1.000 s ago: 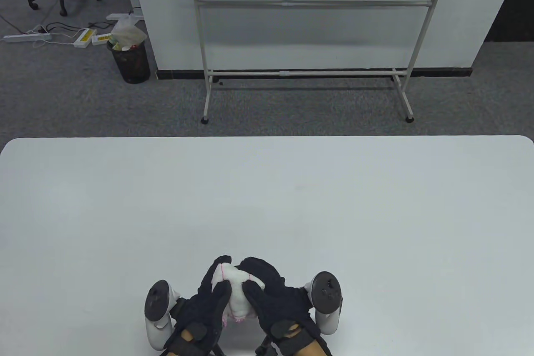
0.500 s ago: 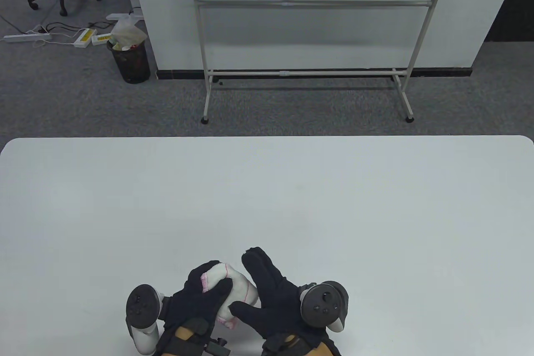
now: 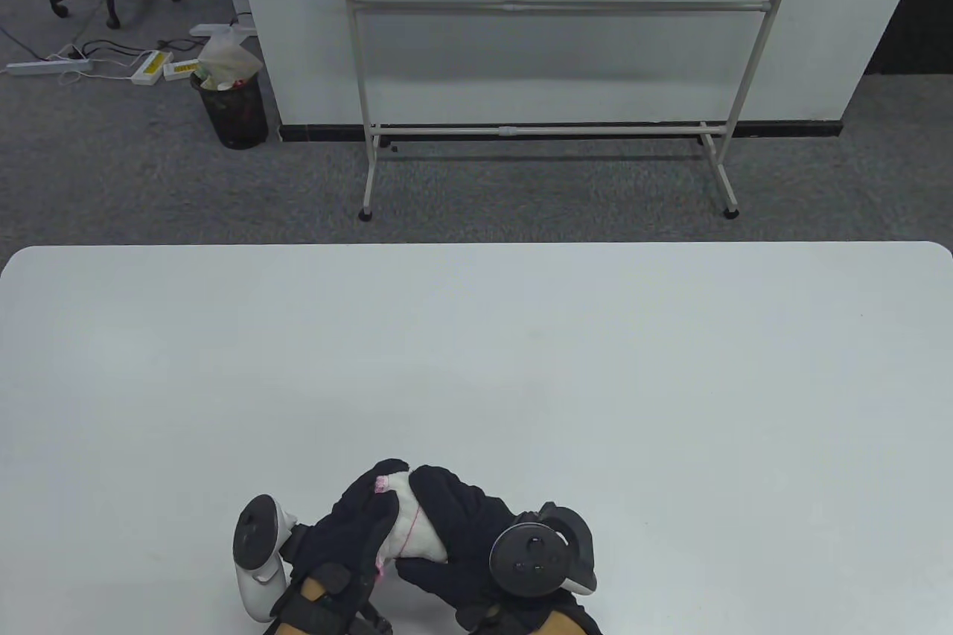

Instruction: Squeeze dry dish cloth into compact mass

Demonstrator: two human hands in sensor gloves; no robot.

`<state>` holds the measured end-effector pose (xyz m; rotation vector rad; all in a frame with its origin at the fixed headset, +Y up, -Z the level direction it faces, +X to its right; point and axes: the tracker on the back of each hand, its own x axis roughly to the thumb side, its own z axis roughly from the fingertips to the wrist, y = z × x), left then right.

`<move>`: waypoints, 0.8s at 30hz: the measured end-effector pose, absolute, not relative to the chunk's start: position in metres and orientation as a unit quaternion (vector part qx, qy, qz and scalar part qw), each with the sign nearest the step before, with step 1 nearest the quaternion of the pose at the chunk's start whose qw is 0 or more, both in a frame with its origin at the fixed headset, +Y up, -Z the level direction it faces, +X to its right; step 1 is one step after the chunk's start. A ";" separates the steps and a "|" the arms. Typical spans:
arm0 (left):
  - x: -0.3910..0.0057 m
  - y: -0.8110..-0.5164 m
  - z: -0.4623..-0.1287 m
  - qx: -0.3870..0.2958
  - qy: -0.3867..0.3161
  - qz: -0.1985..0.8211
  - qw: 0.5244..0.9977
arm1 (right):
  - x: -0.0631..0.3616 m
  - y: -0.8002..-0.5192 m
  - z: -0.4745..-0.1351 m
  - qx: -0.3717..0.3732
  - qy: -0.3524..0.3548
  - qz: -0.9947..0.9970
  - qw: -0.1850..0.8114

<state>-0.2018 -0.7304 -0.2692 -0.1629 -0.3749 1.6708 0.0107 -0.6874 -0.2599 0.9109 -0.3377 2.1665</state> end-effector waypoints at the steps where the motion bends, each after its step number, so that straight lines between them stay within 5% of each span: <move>1: -0.199 -0.733 -0.269 -0.089 -0.164 0.746 0.639 | 0.011 -0.685 -0.258 0.352 -0.149 0.845 0.373; 4: -0.191 -0.735 -0.267 -0.132 -0.174 0.768 0.601 | 0.016 -0.679 -0.254 0.346 -0.188 0.845 0.361; 9: -0.188 -0.734 -0.266 -0.088 -0.139 0.725 0.669 | 0.035 -0.674 -0.253 0.301 -0.234 0.857 0.348; 14: -0.178 -0.734 -0.261 -0.131 -0.175 0.737 0.639 | 0.039 -0.675 -0.255 0.265 -0.250 0.878 0.310; 17: -0.168 -0.739 -0.258 -0.164 -0.195 0.762 0.595 | 0.027 -0.678 -0.250 0.297 -0.254 0.875 0.285; 24: -0.162 -0.755 -0.259 -0.210 -0.202 0.834 0.468 | 0.006 -0.696 -0.252 0.386 -0.140 0.797 0.444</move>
